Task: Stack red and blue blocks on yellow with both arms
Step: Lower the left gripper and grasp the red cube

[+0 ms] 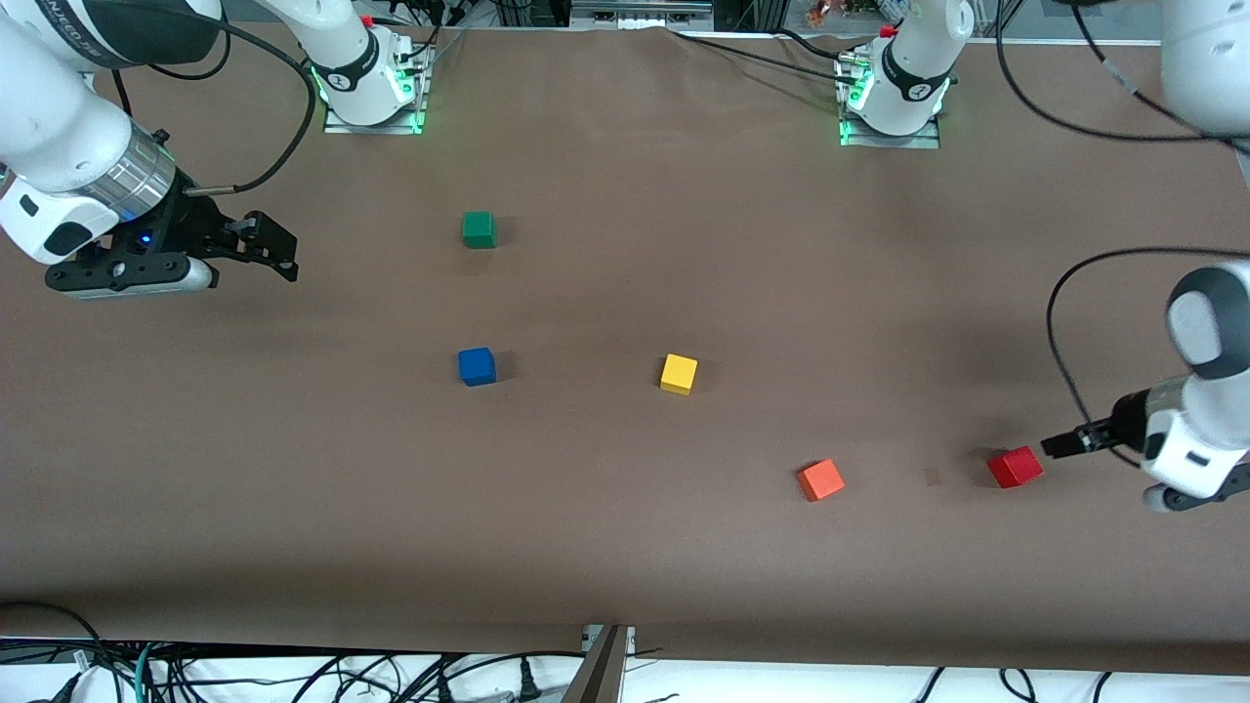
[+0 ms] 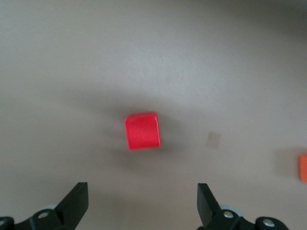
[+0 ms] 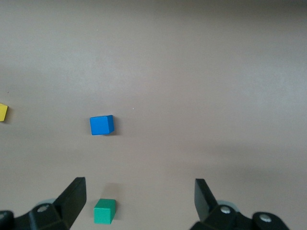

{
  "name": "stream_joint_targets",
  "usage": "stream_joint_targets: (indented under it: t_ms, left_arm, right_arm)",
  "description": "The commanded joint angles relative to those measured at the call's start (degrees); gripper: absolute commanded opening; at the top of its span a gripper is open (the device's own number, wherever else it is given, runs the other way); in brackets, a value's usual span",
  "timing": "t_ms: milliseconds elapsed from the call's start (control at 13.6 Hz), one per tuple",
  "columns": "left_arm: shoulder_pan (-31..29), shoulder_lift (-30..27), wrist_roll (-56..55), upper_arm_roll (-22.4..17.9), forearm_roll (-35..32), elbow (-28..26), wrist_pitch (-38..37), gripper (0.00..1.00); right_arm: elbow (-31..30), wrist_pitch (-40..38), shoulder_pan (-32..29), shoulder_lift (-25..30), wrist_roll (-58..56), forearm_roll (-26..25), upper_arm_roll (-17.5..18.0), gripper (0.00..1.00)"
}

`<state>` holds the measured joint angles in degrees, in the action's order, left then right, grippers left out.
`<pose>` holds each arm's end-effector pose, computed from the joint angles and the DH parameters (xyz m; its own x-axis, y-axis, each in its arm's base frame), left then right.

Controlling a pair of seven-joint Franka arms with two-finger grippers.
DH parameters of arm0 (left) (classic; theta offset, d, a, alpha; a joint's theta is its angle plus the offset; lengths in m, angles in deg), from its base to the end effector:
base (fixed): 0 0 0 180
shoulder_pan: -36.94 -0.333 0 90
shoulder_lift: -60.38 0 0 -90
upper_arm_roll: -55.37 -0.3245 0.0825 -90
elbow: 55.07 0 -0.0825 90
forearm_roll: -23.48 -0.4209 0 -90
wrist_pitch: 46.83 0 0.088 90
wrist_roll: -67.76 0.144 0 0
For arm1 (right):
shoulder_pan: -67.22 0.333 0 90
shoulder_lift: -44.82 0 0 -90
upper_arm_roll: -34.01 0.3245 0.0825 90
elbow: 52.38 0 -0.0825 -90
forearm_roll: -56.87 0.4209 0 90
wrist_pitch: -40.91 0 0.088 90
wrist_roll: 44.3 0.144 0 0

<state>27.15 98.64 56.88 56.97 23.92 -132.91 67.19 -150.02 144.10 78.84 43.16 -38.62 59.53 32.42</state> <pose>0.7545 0.1115 0.2787 0.9415 0.3346 -0.0401 0.3354 -0.9419 0.0169 0.6077 0.1133 0.5308 0.9959 0.0651 0.0628 0.0684 -0.9963 -0.0515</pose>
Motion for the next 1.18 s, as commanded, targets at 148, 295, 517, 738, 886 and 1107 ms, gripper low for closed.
stream_joint_targets:
  t_ms: [148, 295, 517, 738, 886, 1107]
  left_arm:
    - [-0.92, 4.35, -1.33, -0.02, 0.27, -3.01, 11.98, 1.00]
    - [-0.93, 6.28, -2.20, -0.02, 0.36, -3.37, 15.68, 1.00]
    - [-0.93, 9.01, -4.58, -0.02, 0.36, -3.37, 20.35, 1.00]
    - [-1.01, 9.54, -5.02, -0.02, 0.27, -3.81, 20.36, 1.00]
    - [-2.59, 9.55, -5.55, -0.02, 0.27, -4.51, 20.36, 1.00]
    - [-2.77, 9.46, -5.55, -0.02, 0.27, -5.57, 19.49, 0.62]
  right_arm:
    - [-0.89, -0.09, -0.73, 0.86, 0.21, -0.82, 0.70, 1.00]
    - [-0.89, 0.00, -0.73, 0.86, 0.21, -0.82, 0.70, 1.00]
    - [-0.89, 0.00, -0.73, 0.86, 0.21, -0.82, 0.70, 1.00]
    - [-0.89, 0.00, -0.82, 0.69, 0.21, -0.82, 0.61, 1.00]
    - [-0.89, 0.00, -0.82, 0.69, 0.21, -0.82, 0.53, 1.00]
    - [-0.89, 0.00, -0.73, 0.69, 0.21, -0.82, 0.53, 1.00]
